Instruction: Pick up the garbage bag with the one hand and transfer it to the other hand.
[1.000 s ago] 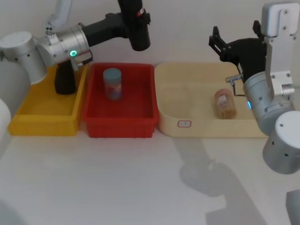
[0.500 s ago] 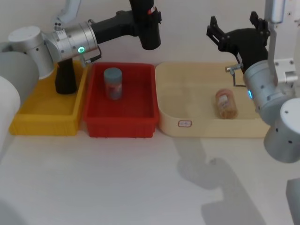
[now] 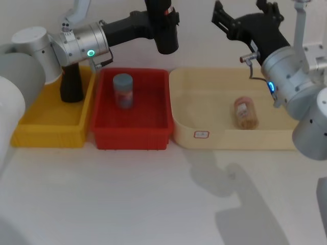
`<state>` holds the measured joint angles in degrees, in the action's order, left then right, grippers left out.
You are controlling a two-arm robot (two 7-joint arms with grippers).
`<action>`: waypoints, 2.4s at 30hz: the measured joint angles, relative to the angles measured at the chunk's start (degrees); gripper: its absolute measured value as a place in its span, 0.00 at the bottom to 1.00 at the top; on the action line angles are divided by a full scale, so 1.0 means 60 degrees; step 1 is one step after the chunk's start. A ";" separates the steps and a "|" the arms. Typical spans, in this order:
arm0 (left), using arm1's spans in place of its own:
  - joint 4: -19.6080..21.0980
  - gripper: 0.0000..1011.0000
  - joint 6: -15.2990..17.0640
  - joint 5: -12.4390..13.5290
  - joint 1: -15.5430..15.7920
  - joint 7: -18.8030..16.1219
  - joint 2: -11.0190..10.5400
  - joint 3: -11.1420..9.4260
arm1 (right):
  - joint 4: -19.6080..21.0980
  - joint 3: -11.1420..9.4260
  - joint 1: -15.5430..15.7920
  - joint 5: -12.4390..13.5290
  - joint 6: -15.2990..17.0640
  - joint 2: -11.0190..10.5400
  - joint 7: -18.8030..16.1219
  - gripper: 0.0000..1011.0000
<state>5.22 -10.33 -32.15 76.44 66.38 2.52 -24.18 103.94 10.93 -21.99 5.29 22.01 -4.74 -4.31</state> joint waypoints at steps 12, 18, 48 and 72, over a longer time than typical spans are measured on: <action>-0.0146 0.39 -0.0045 -0.0018 0.0081 0.0066 0.0042 -0.0023 | -0.0005 0.0280 -0.0434 0.0409 0.0148 -0.0150 -0.0870 0.99; -0.0181 0.39 -0.0055 -0.0024 0.0101 0.0083 0.0051 -0.0029 | -0.0134 0.0496 -0.0674 0.0420 0.0119 -0.0294 -0.1140 0.99; -0.0231 0.39 -0.0069 -0.0029 0.0128 0.0107 0.0067 -0.0036 | -0.1626 0.1589 -0.2120 -0.0011 -0.0283 -0.0488 -0.1802 0.99; -0.0230 0.39 -0.0068 -0.0028 0.0127 0.0106 0.0067 -0.0036 | -0.3408 0.1906 -0.3148 -0.0395 -0.0454 0.0023 -0.1809 0.99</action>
<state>3.84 -10.74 -32.31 77.21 67.02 2.92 -24.40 83.49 22.37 -40.88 2.92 19.29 -4.60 -15.16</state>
